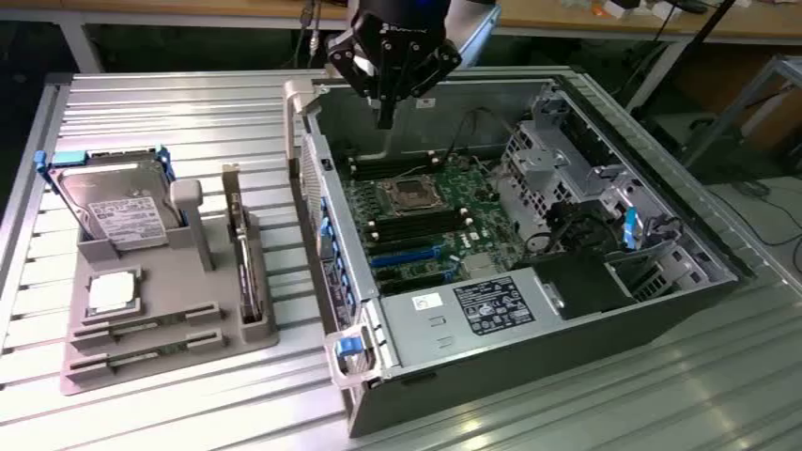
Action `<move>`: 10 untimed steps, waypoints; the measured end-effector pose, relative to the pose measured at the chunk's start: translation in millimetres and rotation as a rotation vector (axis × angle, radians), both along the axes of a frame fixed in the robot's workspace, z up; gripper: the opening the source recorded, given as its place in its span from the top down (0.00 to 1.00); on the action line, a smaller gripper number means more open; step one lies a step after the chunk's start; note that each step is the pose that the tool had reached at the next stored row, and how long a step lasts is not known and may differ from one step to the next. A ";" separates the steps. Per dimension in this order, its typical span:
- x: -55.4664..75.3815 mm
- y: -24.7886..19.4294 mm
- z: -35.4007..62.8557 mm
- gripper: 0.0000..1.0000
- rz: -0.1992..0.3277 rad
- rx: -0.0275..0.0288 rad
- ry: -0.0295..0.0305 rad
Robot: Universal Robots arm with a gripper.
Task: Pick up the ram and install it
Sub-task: 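Reach for the ram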
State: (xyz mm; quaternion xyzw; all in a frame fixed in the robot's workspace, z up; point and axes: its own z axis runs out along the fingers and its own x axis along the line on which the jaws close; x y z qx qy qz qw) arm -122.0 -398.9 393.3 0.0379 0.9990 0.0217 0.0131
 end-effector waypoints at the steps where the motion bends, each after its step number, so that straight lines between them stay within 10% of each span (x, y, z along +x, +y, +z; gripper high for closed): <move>1: -0.7 0.1 0.0 0.90 -0.001 -0.0001 0.0000; 10: -46.4 -2.7 0.0 0.90 -0.007 0.0000 0.0000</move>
